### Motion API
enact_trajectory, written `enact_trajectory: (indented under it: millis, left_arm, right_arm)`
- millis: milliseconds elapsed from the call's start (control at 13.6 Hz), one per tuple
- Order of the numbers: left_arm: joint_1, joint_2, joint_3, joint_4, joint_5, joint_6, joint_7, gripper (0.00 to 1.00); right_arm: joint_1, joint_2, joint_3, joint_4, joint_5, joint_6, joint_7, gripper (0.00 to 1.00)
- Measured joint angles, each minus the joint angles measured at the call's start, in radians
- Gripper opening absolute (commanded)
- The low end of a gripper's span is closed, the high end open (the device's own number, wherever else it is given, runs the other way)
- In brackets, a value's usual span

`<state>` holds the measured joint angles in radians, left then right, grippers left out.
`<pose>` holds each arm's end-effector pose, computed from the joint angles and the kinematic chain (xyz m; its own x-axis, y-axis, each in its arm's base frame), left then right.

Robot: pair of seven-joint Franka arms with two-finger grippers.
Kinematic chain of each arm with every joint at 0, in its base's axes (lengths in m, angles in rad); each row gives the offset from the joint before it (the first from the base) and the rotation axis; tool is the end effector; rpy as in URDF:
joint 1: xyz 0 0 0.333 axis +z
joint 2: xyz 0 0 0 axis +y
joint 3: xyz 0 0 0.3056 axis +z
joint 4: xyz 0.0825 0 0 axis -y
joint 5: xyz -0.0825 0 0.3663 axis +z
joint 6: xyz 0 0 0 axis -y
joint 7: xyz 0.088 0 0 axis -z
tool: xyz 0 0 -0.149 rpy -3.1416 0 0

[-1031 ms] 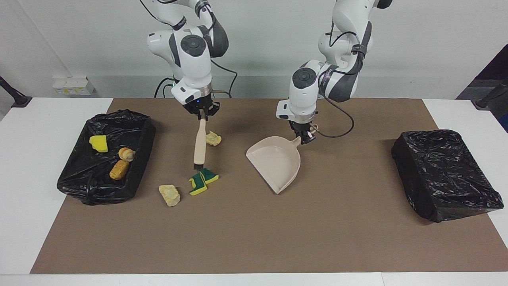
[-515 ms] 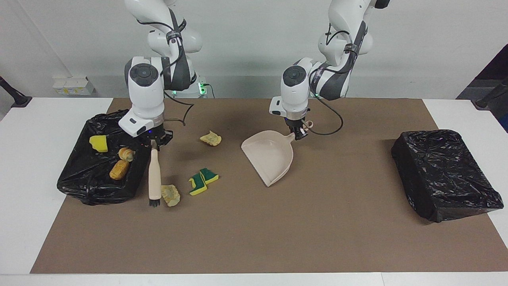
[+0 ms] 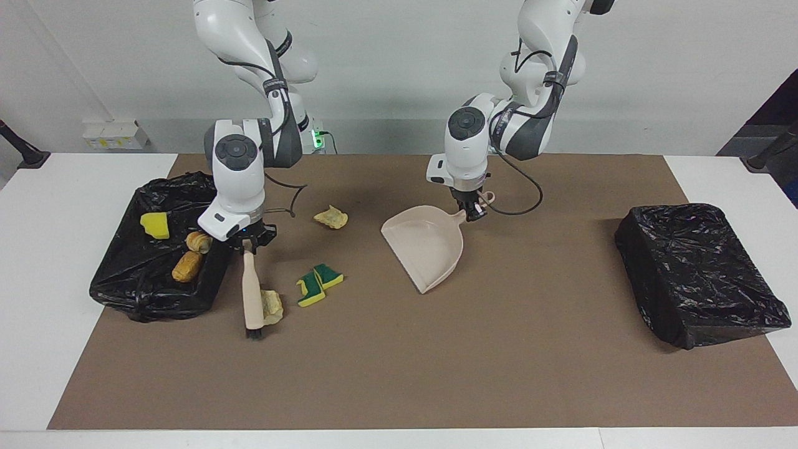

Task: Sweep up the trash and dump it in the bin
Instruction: 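Sweep the green scrubber toward the dustpan with the right gripper's brush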

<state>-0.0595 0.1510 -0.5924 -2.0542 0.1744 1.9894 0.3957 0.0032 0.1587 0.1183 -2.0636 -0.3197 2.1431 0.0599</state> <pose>0.4304 -0.3043 0.3209 0.4112 -0.8902 -0.1959 -0.9062 -0.4225 0.0178 0.5483 0.0419 0.3130 0.9691 0.2323 -0.0826 0.2456 -0.9398 0.2377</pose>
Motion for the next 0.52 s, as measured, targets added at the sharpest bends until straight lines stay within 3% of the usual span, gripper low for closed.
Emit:
enact_trajectory:
  millis: [515]
  left_arm:
    - [0.000,0.000,0.000,0.000,0.000,-0.003,0.000,0.00]
  right_arm:
    - [0.206,-0.003,0.006,-0.017,0.165,-0.044,0.121,0.00]
